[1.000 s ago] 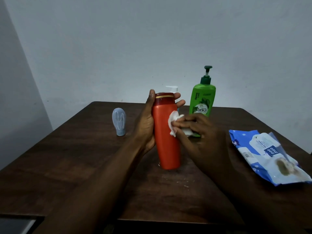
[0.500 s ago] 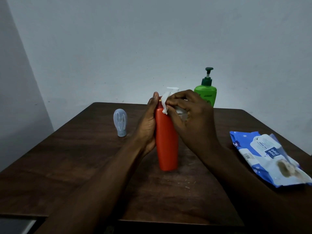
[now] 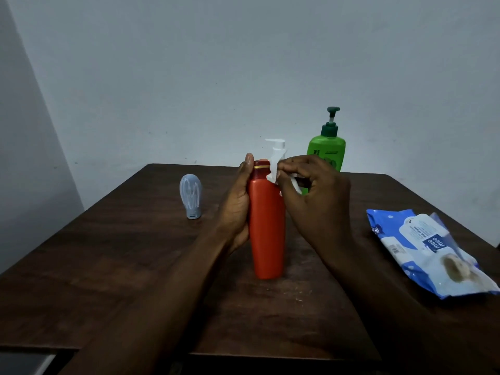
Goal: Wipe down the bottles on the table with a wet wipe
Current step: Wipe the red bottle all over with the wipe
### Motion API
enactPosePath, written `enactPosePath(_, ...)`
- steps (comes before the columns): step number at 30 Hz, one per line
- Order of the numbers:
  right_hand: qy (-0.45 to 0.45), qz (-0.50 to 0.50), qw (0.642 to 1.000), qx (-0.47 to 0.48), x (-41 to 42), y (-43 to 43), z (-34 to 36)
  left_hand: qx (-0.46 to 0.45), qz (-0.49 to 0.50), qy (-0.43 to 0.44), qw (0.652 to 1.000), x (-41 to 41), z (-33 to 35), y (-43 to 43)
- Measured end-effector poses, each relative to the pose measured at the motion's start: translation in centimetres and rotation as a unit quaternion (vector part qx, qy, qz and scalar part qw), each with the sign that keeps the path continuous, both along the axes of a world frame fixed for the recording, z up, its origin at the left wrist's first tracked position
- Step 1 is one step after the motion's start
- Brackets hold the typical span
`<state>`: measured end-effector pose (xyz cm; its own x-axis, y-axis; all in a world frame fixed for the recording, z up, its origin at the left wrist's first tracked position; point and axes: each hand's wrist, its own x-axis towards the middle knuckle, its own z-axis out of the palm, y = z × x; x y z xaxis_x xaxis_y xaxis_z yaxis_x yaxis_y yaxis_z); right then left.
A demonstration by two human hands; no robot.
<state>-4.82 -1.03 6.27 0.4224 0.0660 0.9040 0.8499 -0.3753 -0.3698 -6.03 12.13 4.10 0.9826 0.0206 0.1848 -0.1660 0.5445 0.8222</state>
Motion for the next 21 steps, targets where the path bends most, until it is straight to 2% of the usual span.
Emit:
enactPosePath(3,-0.015,-0.009,1.0,0.023,-0.4,0.6,0.3,-0.005,0.015,-0.008,1.0,-0.3,0.5,-0.2)
enactPosePath(9,-0.066,0.005,0.996,-0.064,-1.4,1.4,-0.5,0.015,0.017,-0.048,0.999,-0.6,0.8,-0.1)
enactPosePath(12,-0.03,0.007,0.999,-0.019,-1.4,0.4,-1.2,0.077,0.073,-0.046,0.993,-0.6,0.4,-0.2)
enactPosePath(17,0.056,0.031,0.996,0.057,-1.3,-0.9,-1.9,0.112,0.086,-0.061,0.988,-1.1,0.1,-0.6)
enactPosePath(21,0.077,0.041,0.994,0.069,-1.4,-1.5,-1.8,0.226,0.068,-0.114,0.965,-2.0,-0.8,0.3)
